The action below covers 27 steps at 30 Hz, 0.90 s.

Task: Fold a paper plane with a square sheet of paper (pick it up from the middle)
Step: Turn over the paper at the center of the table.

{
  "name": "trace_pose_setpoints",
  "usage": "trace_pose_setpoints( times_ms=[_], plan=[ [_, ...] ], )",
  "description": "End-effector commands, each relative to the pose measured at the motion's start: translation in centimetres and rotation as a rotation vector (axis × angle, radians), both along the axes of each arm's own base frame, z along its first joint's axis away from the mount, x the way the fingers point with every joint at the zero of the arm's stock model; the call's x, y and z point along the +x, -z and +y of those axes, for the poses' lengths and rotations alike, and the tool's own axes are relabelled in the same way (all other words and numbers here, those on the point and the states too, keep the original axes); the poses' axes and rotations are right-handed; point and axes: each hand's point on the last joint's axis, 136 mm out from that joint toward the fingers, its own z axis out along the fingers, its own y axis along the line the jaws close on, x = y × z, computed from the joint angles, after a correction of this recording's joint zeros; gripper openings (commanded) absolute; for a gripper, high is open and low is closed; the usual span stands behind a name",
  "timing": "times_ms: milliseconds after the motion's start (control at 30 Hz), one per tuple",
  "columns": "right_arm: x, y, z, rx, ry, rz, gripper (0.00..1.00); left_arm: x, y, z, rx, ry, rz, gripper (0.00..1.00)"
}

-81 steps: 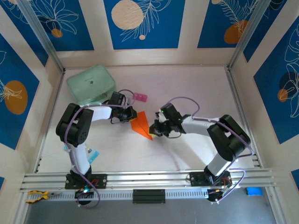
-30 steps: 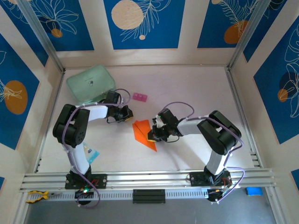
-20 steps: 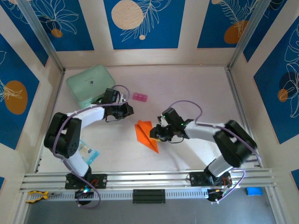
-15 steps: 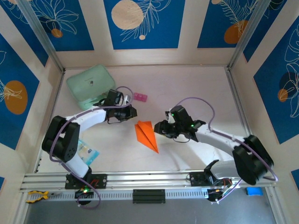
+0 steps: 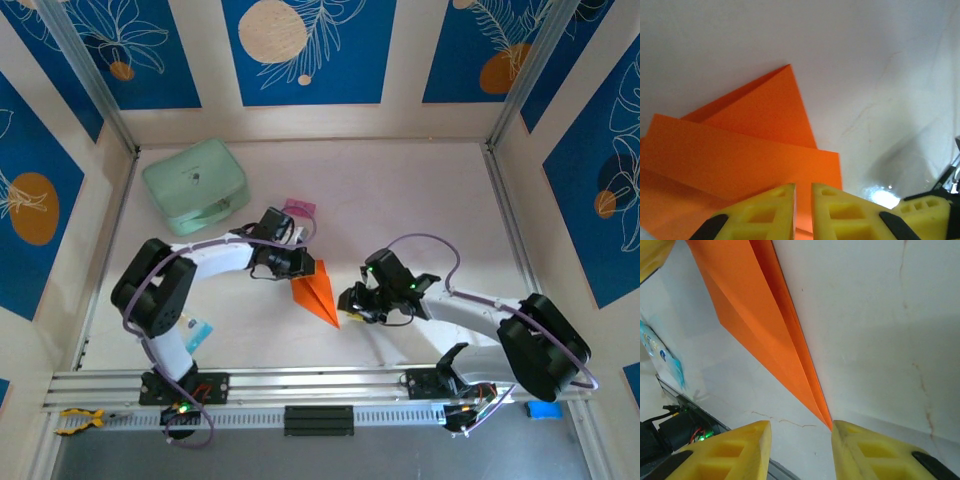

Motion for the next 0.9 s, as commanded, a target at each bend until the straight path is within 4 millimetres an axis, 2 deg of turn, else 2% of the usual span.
trace_pose_setpoints(
  times_ms=[0,200,400,667,867],
  plan=[
    [-1.0,0.2,1.1,0.031,-0.005,0.064,0.38,0.7,0.5,0.1,0.039,0.037,-0.032,0.17],
    [-2.5,1.5,1.4,0.001,0.000,0.155,0.37,0.1,3.1,0.7,0.098,0.067,0.011,0.15],
    [-3.4,2.3,0.7,-0.034,0.026,0.182,0.37,-1.0,5.0,2.2,0.155,0.044,0.067,0.13],
    [-3.6,2.8,0.8,-0.037,0.026,0.198,0.37,-1.1,5.2,2.7,0.160,0.022,0.091,0.12],
    [-3.4,2.7,1.6,-0.007,0.008,0.192,0.32,-1.2,5.2,2.7,0.153,0.018,0.099,0.12]
  ],
)
